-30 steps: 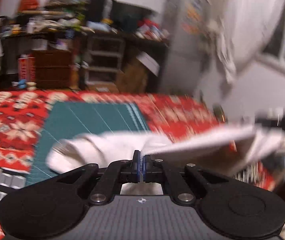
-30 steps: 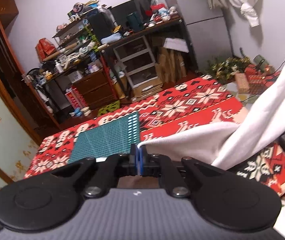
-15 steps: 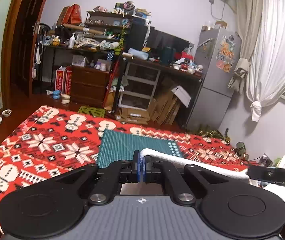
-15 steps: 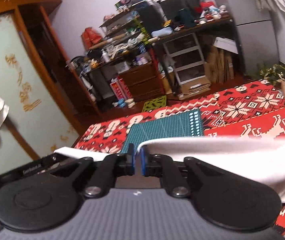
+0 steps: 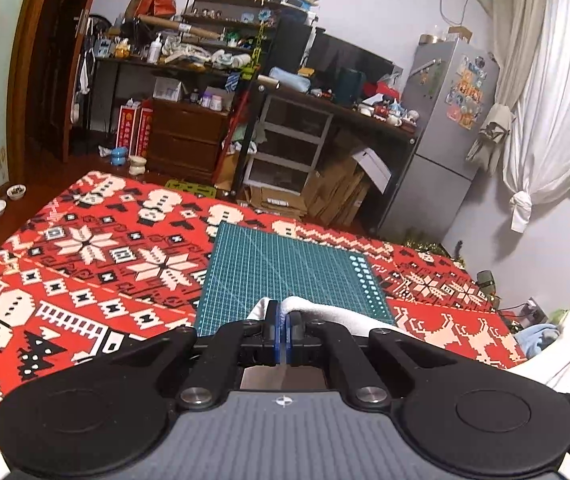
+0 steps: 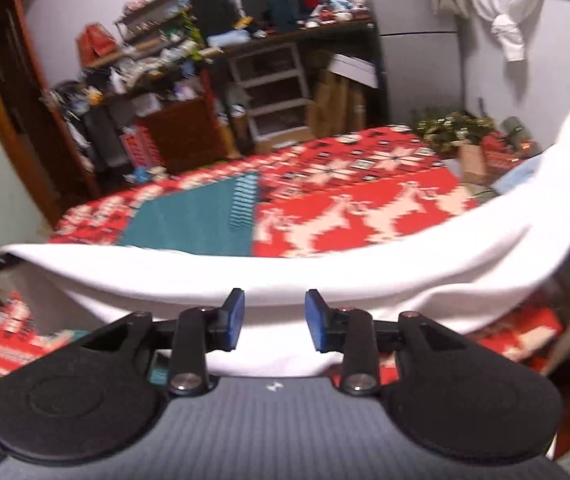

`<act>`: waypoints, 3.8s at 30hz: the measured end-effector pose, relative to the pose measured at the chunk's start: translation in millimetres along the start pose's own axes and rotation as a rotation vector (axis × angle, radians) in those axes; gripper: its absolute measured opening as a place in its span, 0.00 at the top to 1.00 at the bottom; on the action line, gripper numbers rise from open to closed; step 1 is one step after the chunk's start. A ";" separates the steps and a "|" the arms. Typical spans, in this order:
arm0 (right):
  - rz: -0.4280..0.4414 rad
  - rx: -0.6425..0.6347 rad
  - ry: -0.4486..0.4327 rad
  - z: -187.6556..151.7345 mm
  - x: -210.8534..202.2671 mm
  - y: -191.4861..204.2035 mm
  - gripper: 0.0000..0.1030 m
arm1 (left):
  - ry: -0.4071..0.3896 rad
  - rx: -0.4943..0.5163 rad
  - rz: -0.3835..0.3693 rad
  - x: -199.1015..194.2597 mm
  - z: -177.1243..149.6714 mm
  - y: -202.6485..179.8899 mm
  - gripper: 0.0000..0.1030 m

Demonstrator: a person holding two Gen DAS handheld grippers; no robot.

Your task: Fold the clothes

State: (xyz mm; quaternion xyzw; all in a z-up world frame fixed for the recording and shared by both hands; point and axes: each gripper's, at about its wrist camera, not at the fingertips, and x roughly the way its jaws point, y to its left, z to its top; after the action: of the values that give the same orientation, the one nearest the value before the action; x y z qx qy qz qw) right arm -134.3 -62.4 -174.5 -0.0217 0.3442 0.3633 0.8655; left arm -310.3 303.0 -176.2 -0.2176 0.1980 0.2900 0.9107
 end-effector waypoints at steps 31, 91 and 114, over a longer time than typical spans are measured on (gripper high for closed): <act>0.161 -0.494 0.464 138.7 202.7 92.8 0.16 | 0.546 0.411 0.112 99.1 78.3 -45.3 0.98; 0.032 -0.396 0.407 256.0 383.7 219.1 0.70 | 0.691 -0.041 0.169 246.1 132.2 102.8 0.56; 0.044 -0.198 0.629 126.0 275.3 238.3 0.66 | 0.810 -0.114 0.069 230.1 58.2 61.7 0.75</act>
State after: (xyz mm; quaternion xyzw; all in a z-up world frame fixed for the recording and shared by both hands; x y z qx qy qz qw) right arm -77.2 318.1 -196.3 -0.2095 0.5582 0.3889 0.7023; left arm -161.2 479.9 -257.4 -0.3575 0.5315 0.2216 0.7352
